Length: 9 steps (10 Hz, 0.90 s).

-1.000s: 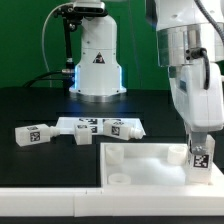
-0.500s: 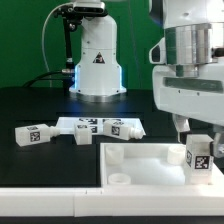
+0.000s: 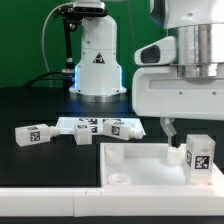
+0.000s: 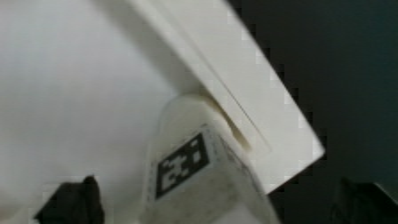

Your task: Assemble square table

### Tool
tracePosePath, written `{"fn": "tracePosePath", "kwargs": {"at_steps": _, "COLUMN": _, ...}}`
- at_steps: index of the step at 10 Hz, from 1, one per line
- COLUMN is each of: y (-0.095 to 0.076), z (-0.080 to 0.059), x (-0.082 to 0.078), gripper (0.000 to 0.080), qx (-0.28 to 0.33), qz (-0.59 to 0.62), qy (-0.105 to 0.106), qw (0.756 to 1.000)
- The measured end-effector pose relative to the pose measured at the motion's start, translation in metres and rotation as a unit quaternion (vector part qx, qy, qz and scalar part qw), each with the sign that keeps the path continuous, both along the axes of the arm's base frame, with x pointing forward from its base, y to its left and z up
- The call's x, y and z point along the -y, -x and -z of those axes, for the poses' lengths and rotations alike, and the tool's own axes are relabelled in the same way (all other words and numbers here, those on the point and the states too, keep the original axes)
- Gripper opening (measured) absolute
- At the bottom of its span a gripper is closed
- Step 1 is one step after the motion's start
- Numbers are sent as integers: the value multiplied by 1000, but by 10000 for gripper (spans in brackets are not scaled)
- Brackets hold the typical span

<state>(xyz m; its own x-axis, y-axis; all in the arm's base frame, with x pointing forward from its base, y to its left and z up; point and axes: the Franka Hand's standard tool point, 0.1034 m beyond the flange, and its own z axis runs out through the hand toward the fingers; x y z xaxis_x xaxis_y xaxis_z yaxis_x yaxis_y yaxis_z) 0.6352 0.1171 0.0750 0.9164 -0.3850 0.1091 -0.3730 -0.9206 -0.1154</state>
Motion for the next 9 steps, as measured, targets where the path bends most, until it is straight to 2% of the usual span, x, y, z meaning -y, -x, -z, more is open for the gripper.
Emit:
{"fn": "tracePosePath", "kwargs": {"at_steps": 1, "y": 0, "z": 1, "x": 1, "gripper": 649, "qx": 4, "qz": -71, "qy": 10, "qw": 997}}
{"fn": "tracePosePath", "kwargs": {"at_steps": 3, "y": 1, "z": 1, "x": 0, "gripper": 649, "qx": 5, "qz": -91, "qy": 15, "qw": 996}}
{"fn": "tracePosePath", "kwargs": {"at_steps": 4, "y": 1, "z": 1, "x": 0, "gripper": 540, "qx": 5, "qz": -90, "qy": 15, "qw": 996}}
{"fn": "tracePosePath", "kwargs": {"at_steps": 5, "y": 1, "z": 1, "x": 0, "gripper": 392, "qx": 5, "qz": -90, "qy": 15, "qw": 996}}
{"fn": "tracePosePath", "kwargs": {"at_steps": 6, "y": 1, "z": 1, "x": 0, "gripper": 392, "qx": 1, "qz": -48, "qy": 9, "qw": 999}}
{"fn": "tracePosePath", "kwargs": {"at_steps": 7, "y": 1, "z": 2, "x": 4, "gripper": 288, "qx": -3, "qz": 1, "qy": 4, "qw": 1000}}
{"fn": "tracePosePath", "kwargs": {"at_steps": 9, "y": 5, "z": 2, "x": -2, "gripper": 288, "qx": -18, "qz": 168, "qy": -12, "qw": 985}}
